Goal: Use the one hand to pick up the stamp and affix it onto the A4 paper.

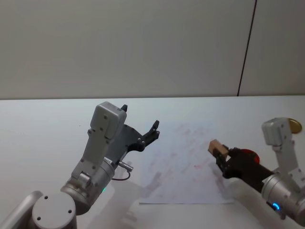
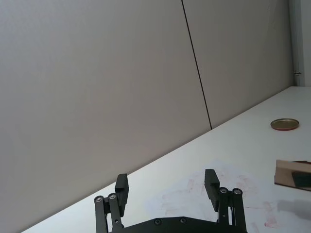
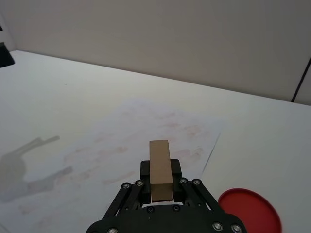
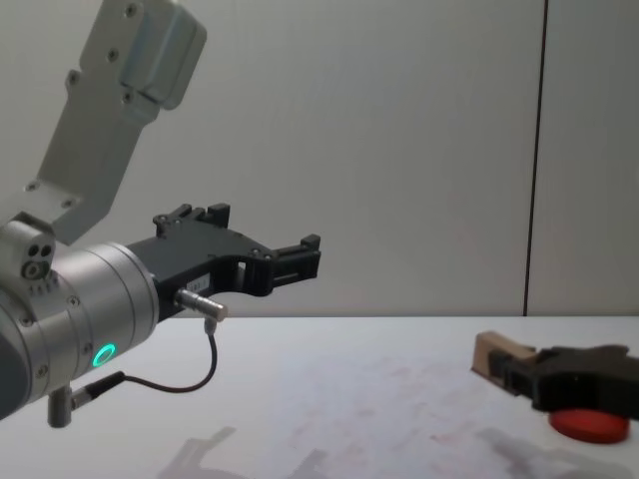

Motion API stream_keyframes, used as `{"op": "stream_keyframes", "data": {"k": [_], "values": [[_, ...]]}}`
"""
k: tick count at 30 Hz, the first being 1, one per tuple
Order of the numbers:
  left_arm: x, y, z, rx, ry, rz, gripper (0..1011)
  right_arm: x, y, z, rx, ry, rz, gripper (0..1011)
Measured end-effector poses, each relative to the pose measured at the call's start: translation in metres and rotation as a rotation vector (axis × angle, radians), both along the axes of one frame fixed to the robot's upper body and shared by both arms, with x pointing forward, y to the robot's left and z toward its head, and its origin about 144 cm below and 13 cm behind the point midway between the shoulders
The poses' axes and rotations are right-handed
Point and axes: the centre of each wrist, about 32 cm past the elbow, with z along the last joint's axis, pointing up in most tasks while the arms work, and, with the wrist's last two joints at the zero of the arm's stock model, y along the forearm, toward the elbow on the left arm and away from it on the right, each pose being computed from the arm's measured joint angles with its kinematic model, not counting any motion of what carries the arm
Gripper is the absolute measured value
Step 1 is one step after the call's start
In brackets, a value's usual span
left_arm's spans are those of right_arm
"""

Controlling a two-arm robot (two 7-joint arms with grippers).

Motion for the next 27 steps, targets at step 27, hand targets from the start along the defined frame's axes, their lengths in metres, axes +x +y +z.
{"op": "stream_keyframes", "data": {"k": [27], "values": [[0.000, 0.000, 0.000, 0.000, 0.000, 0.000, 993, 0.017, -0.030, -0.007, -0.084, 0.001, -0.163, 220]]}}
